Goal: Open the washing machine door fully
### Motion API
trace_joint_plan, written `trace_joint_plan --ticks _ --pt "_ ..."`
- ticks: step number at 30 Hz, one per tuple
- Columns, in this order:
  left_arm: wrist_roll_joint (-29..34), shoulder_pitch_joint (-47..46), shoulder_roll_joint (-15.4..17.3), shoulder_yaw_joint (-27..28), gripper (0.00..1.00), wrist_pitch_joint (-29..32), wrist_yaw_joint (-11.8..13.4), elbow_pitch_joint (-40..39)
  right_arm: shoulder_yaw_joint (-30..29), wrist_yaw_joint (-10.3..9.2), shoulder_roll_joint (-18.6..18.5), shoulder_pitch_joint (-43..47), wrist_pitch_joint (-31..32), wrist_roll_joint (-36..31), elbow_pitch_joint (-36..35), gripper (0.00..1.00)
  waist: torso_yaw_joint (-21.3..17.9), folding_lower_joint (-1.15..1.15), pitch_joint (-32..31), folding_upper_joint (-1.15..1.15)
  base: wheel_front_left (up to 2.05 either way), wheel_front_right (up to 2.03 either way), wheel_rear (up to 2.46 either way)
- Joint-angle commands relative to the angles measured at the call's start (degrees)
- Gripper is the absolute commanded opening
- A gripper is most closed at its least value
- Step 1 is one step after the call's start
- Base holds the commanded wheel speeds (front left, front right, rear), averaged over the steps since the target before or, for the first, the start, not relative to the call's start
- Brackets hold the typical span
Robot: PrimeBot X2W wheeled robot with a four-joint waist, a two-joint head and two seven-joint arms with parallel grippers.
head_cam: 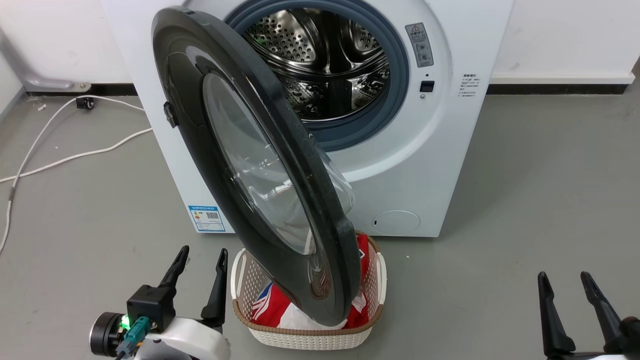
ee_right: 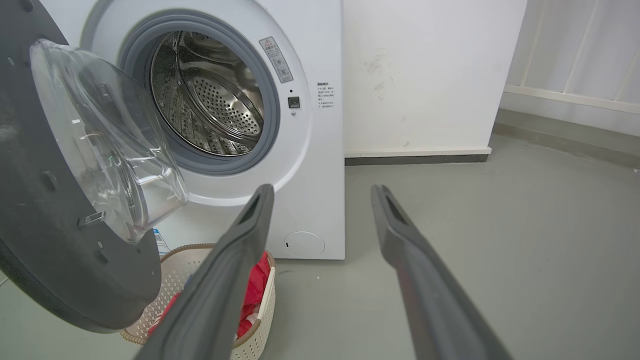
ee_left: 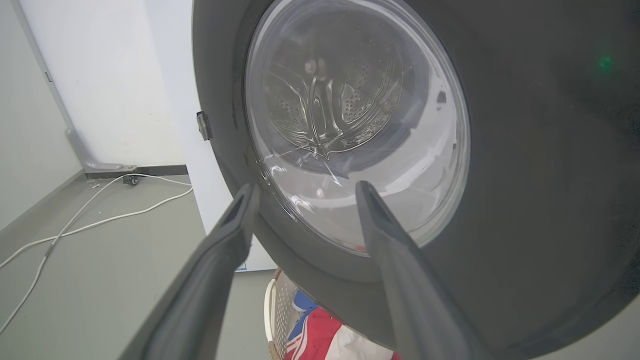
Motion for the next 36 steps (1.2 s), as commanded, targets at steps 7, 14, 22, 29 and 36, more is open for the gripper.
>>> trace_joint_plan --ticks 7,14,22,29,36 --pt "0.34 0.72 0.53 -0.47 1.0 0.44 0.59 -0.89 -0.72 -0.01 0.06 -0.99 -0.72 2.36 0.84 1.0 0.28 0.0 0.07 0.0 0.0 0.0 0.0" --pt "-0.11 0.89 0.66 -0.92 0.84 1.33 0.84 -1.45 -0.99 -0.01 0.06 -1.3 -0.91 2.79 1.23 1.0 0.68 0.0 0.24 0.0 0.0 0.0 0.0" --pt "0.02 -0.04 0.43 -1.74 0.0 0.87 0.89 -3.71 -1.47 -0.01 0.07 -2.12 -0.93 3.01 1.6 1.0 1.85 0.0 0.64 0.0 0.0 0.0 0.0" --pt "-0.25 -4.29 -1.37 -2.05 0.0 -0.37 1.33 -10.55 -2.35 -0.01 0.06 -2.7 -1.15 3.33 2.03 1.0 3.38 0.0 0.95 0.0 0.0 0.0 0.0" --pt "-0.13 -12.73 -4.29 -3.71 0.0 -0.61 1.16 -18.29 -3.01 -0.01 0.06 -3.08 -1.47 3.46 2.41 1.0 5.24 0.0 1.25 0.0 0.0 0.0 0.0"
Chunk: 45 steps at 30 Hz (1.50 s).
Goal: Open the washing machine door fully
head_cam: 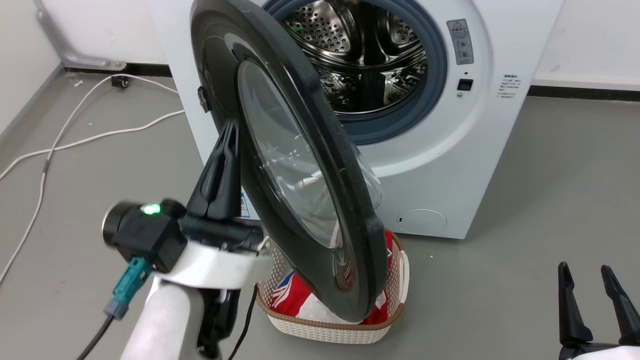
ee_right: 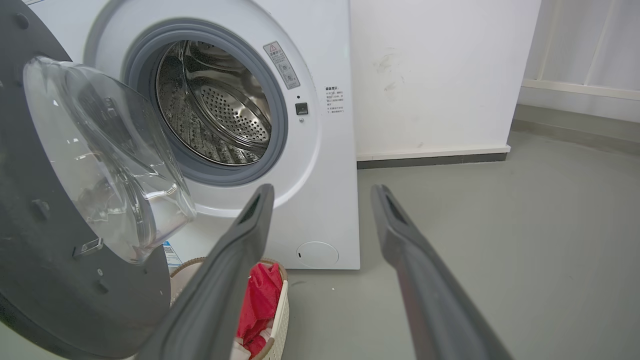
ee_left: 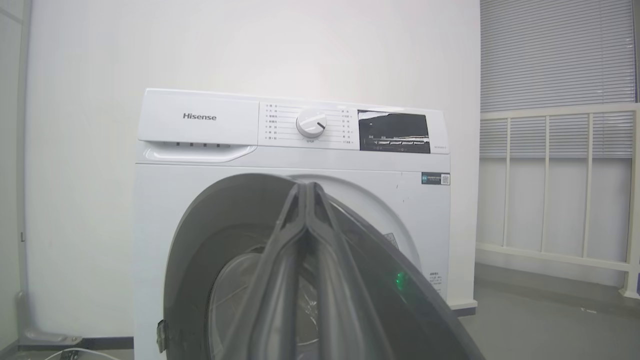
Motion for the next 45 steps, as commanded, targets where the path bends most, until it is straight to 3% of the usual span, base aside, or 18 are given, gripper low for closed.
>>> trace_joint_plan --ticks 1,7,13,23,28,33,45 --pt "0.11 -1.94 -0.44 -0.38 0.0 0.04 -0.1 -0.92 -0.14 -0.01 0.07 -0.77 -0.17 -0.01 0.04 1.0 0.49 0.0 0.11 0.0 0.0 0.0 0.0" --pt "-0.82 -11.78 -2.99 -4.92 0.0 1.11 -1.67 -3.35 -0.12 -0.01 0.07 -1.24 0.05 -0.38 0.2 1.0 1.66 0.0 0.33 0.0 0.0 0.0 0.0" --pt "-4.38 -16.78 -4.34 -13.4 0.0 4.04 -3.2 -2.23 0.38 -0.01 0.07 -1.82 0.18 -0.59 0.58 1.0 1.69 0.0 0.34 0.0 0.0 0.0 0.0" --pt "-14.54 -10.75 -4.64 -31.26 0.0 14.42 -2.88 -0.14 -0.03 -0.01 0.07 -1.07 0.19 -0.46 1.16 1.0 1.12 0.0 -0.02 0.0 0.0 0.0 0.0" --pt "-16.44 -6.78 -4.62 -36.45 0.0 18.88 -2.26 3.53 -0.21 -0.01 0.07 -1.31 0.29 -1.21 1.24 1.0 0.96 0.0 0.08 0.0 0.0 0.0 0.0" --pt "-16.63 -5.3 -4.38 -37.16 0.0 19.58 -1.29 7.98 0.17 -0.01 0.07 -1.88 0.33 -1.35 1.38 1.0 0.54 0.0 0.27 0.0 0.0 0.0 0.0" --pt "-17.81 -7.74 -4.51 -31.87 0.0 14.49 2.87 19.33 0.27 -0.01 0.07 -2.05 0.58 -1.19 1.97 1.0 -0.63 0.0 0.74 0.0 0.0 0.0 0.0"
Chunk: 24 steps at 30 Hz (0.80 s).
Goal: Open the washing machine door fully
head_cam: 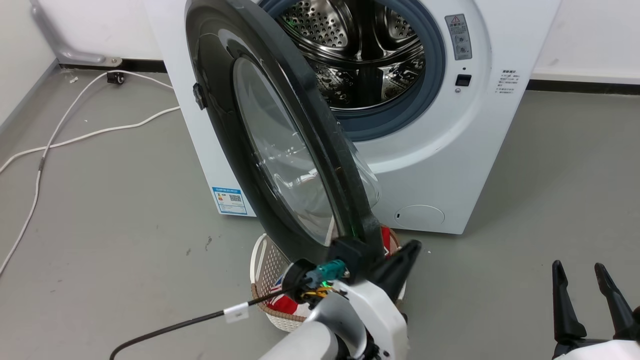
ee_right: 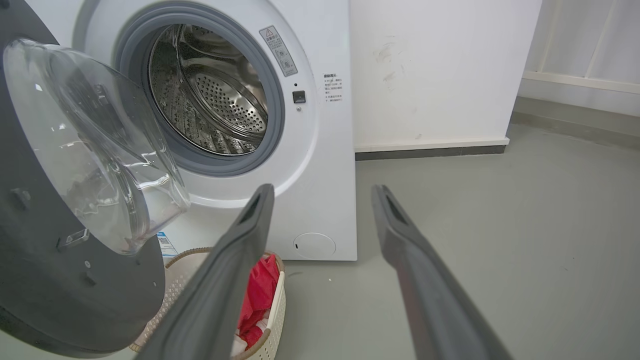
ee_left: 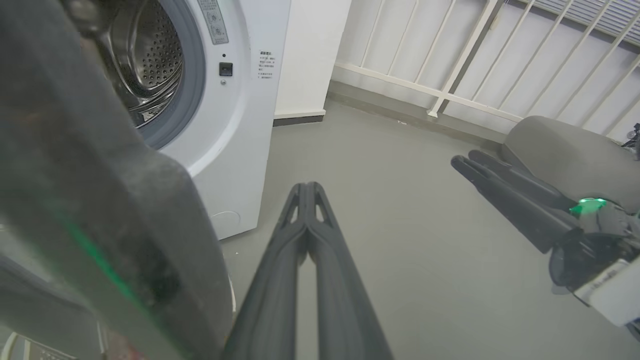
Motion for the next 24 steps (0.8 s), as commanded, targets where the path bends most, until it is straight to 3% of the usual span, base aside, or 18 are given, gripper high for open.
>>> trace_joint_plan --ticks 1,12,20,24 --pt "0.05 -0.93 0.03 0.33 0.0 -0.41 0.26 0.26 -0.09 -0.01 0.06 -0.71 0.04 0.06 0.1 1.0 0.05 0.0 0.05 0.0 0.0 0.0 0.0" --pt "-1.66 1.58 2.09 3.85 0.0 -3.14 2.32 1.05 -0.5 -0.01 0.06 -0.78 -0.03 0.81 0.74 1.0 1.38 0.0 0.53 0.0 0.0 0.0 0.0" --pt "-1.21 6.05 7.52 4.35 0.0 -3.26 3.09 -6.25 -0.89 -0.01 0.05 -0.73 0.18 1.12 1.06 1.0 3.05 0.0 0.9 0.0 0.0 0.0 0.0" --pt "-0.43 8.65 10.55 4.79 0.0 -2.55 4.96 -10.5 -1.27 -0.01 0.05 -0.66 0.15 1.33 1.4 1.0 4.2 0.0 0.81 0.0 0.0 0.0 0.0"
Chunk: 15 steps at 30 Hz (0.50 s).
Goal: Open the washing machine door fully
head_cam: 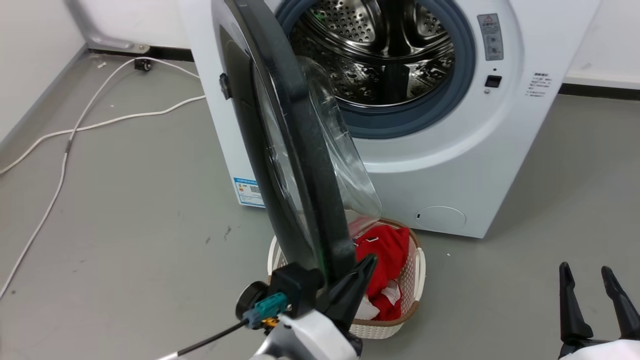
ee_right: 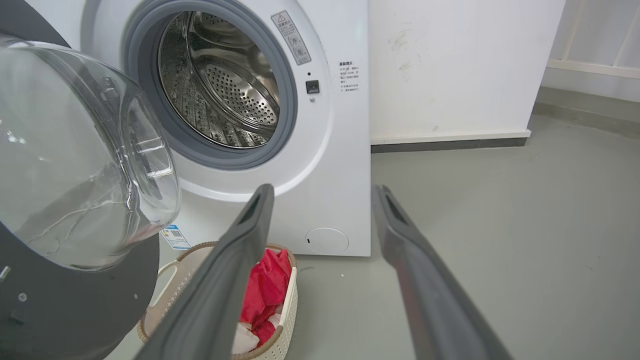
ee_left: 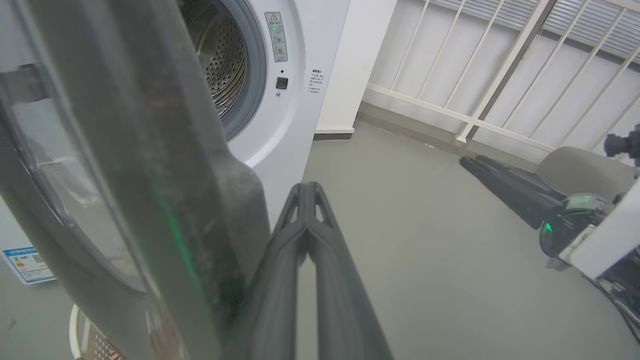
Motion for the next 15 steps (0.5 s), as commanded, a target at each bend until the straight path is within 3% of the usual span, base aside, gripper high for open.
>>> trace_joint_plan --ticks 1,7,15 --pt "0.92 0.58 2.25 1.39 0.0 0.45 1.56 0.51 -0.11 -0.01 0.06 -0.25 -0.16 0.07 0.06 1.0 0.73 0.0 -0.02 0.0 0.0 0.0 0.0" --pt "3.07 2.24 5.26 1.23 0.0 1.4 3.68 -4.69 -1.73 -0.01 0.06 0.56 0.2 -1.28 -0.44 1.0 4.95 0.0 0.15 0.0 0.0 0.0 0.0" --pt "3.37 3.97 6.05 1.07 0.0 1.28 5.07 -8.92 -2.72 -0.01 0.04 -0.29 0.61 -1.08 -0.48 1.0 12.0 0.0 0.28 0.0 0.0 0.0 0.0"
